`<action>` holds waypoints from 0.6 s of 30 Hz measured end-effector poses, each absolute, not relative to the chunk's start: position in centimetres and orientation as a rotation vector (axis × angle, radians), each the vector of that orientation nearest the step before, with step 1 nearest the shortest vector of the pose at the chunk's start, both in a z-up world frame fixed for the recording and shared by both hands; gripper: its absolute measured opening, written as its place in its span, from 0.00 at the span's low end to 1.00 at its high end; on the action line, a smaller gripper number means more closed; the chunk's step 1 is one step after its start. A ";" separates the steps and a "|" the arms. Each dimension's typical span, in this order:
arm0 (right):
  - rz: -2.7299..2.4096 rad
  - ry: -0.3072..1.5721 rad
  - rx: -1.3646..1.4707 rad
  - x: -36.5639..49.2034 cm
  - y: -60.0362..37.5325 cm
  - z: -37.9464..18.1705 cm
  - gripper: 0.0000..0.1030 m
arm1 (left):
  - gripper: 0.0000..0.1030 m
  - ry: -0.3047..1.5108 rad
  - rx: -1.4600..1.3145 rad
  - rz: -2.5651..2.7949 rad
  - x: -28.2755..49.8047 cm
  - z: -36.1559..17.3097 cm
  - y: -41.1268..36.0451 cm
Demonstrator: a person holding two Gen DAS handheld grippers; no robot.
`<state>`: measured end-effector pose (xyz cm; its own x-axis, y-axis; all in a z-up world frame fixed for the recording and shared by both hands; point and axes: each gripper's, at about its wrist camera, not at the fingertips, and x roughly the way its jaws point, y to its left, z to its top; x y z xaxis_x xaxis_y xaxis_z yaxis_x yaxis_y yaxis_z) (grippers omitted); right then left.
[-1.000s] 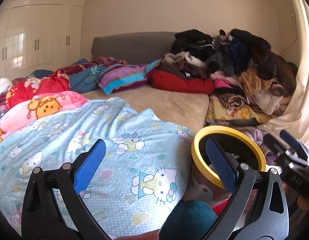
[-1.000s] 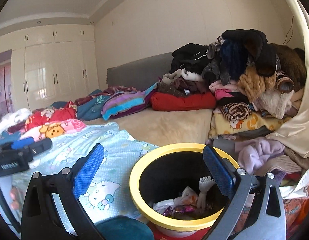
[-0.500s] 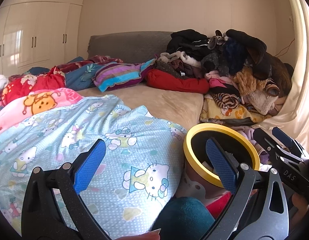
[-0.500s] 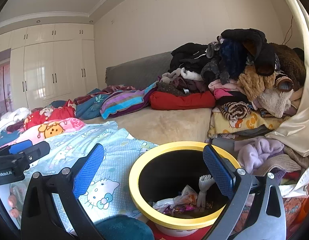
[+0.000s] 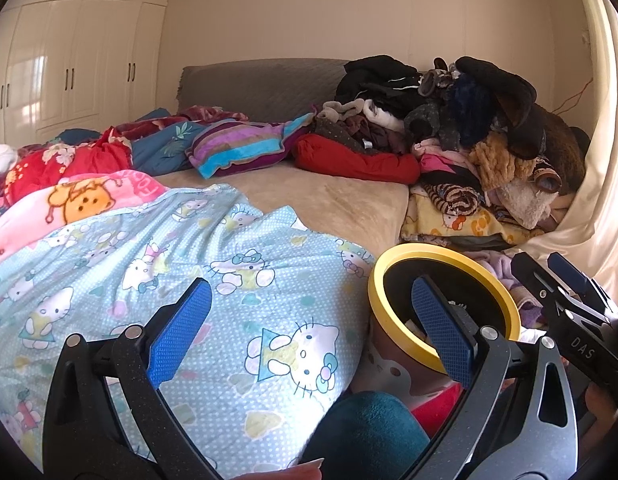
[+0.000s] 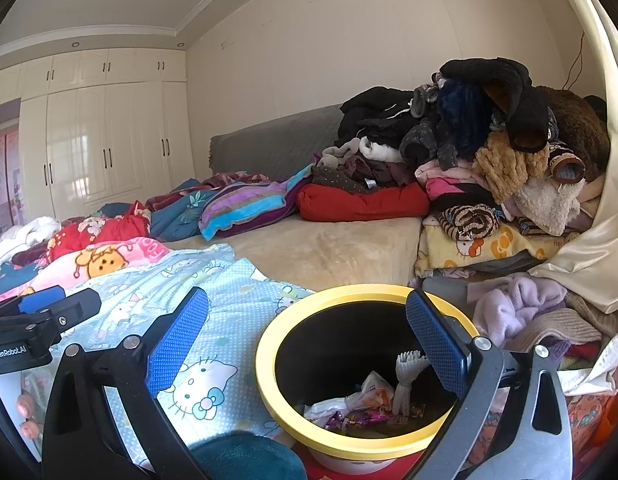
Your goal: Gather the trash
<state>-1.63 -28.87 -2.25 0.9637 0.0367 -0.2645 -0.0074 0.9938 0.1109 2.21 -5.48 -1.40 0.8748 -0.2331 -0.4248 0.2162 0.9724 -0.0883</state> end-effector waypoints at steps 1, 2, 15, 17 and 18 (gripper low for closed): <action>0.022 0.270 0.111 -1.7 -29.0 -2.2 0.94 | 0.89 0.447 -0.040 -0.236 2.2 -1.4 -5.5; 0.022 0.268 0.110 -1.7 -29.0 -2.2 0.94 | 0.89 0.448 -0.040 -0.235 2.3 -1.4 -5.5; 0.020 0.267 0.111 -1.8 -29.3 -2.1 0.94 | 0.89 0.446 -0.042 -0.236 2.2 -1.4 -5.3; 0.019 0.268 0.113 -1.7 -29.4 -2.1 0.94 | 0.89 0.447 -0.040 -0.235 2.3 -1.4 -5.3; 0.019 0.268 0.113 -1.7 -29.4 -2.1 0.94 | 0.89 0.446 -0.041 -0.236 2.2 -1.4 -5.3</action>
